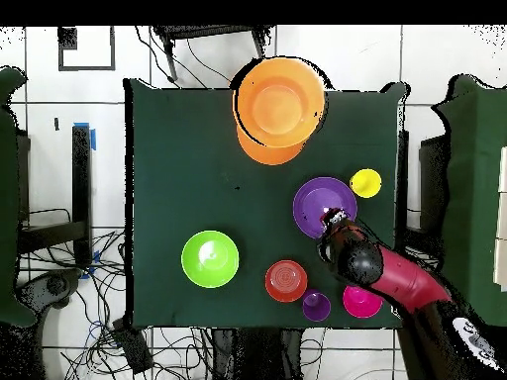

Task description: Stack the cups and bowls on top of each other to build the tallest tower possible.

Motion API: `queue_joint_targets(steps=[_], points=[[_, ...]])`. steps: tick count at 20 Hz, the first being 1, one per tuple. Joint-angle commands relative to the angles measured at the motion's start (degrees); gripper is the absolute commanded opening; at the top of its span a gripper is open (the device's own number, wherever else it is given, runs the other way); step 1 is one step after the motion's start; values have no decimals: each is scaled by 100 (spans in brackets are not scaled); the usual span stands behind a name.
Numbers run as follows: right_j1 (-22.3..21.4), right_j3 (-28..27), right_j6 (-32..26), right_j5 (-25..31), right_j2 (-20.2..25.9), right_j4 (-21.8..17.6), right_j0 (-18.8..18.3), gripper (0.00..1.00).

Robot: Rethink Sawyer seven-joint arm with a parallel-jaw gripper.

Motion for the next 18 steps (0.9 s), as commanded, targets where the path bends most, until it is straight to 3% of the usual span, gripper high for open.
queue_joint_targets(steps=[1, 16, 17, 18], points=[[665, -34, -246, 108, 615, -567, -183, 100], [921, -215, -158, -59, 727, -1009, -302, 100], [921, -223, -157, -78, 731, -1042, -298, 0], [912, -220, -176, -27, 769, -1049, -321, 0]])
